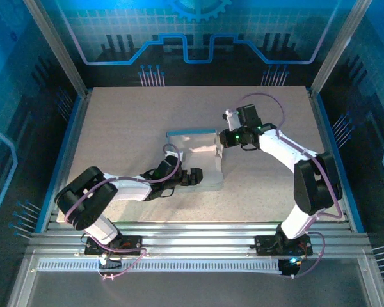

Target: Fold the paper box

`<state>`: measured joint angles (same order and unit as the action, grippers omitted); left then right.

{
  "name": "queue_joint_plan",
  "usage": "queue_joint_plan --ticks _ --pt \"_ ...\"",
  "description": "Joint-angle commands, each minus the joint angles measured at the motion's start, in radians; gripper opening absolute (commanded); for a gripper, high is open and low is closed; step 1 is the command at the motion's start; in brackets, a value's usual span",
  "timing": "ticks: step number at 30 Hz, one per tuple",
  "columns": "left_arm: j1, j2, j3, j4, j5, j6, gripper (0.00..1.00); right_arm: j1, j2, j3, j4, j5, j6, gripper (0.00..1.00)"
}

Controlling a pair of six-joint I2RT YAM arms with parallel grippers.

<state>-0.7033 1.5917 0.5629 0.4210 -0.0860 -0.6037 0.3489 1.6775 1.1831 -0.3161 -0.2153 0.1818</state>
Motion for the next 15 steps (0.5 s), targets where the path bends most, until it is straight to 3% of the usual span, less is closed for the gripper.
queue_joint_plan --ticks 1,15 --pt "-0.01 0.047 0.025 -0.042 0.029 -0.03 0.99 0.019 -0.034 -0.001 -0.001 0.005 -0.006 0.09" --pt "-0.033 0.075 0.063 -0.07 0.017 -0.044 0.99 0.089 -0.05 -0.052 0.022 0.068 0.035 0.09"
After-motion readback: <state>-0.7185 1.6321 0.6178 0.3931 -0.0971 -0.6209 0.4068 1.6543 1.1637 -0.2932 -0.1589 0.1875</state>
